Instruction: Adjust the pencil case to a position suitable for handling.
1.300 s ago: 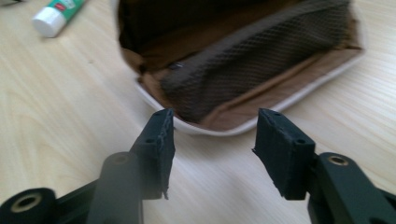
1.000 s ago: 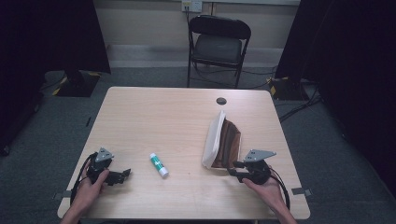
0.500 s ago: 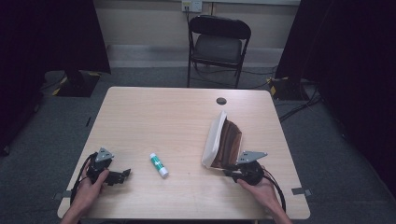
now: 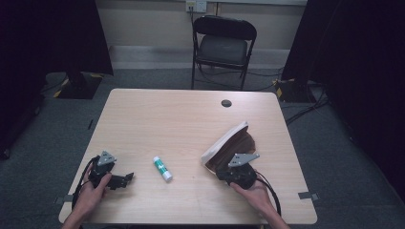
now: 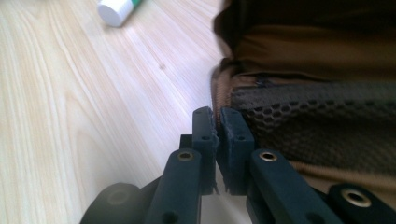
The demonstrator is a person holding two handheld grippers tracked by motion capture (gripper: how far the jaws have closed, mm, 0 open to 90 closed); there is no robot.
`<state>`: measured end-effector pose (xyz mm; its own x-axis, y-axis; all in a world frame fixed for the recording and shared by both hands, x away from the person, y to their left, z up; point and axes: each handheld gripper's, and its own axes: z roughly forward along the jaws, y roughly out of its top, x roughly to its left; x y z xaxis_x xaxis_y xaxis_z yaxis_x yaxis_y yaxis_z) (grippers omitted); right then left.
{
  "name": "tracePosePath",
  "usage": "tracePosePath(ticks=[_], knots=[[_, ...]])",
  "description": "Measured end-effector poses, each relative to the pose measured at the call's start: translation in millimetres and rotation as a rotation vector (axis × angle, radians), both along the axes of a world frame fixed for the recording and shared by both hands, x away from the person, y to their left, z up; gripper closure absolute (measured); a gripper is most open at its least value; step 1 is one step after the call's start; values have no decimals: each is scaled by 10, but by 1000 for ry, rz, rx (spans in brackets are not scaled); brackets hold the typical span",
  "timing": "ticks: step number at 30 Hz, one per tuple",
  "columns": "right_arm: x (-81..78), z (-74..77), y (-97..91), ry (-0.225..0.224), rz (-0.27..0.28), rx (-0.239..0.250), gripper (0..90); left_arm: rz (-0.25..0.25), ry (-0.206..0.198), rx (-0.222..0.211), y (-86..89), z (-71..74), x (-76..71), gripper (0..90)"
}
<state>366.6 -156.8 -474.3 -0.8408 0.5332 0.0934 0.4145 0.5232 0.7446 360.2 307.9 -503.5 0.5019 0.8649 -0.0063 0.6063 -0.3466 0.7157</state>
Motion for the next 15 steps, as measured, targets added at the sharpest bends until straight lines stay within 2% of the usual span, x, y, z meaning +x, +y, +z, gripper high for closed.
tracePosePath(ticks=[10, 15], knots=[[-14, 5, 331, 13, 41, 10, 856, 1, -1, -1, -1, -1, 0, 0], [-35, 1, 594, 22, 80, 20, 845, 0, -1, 0, 0, -1, 0, 0]])
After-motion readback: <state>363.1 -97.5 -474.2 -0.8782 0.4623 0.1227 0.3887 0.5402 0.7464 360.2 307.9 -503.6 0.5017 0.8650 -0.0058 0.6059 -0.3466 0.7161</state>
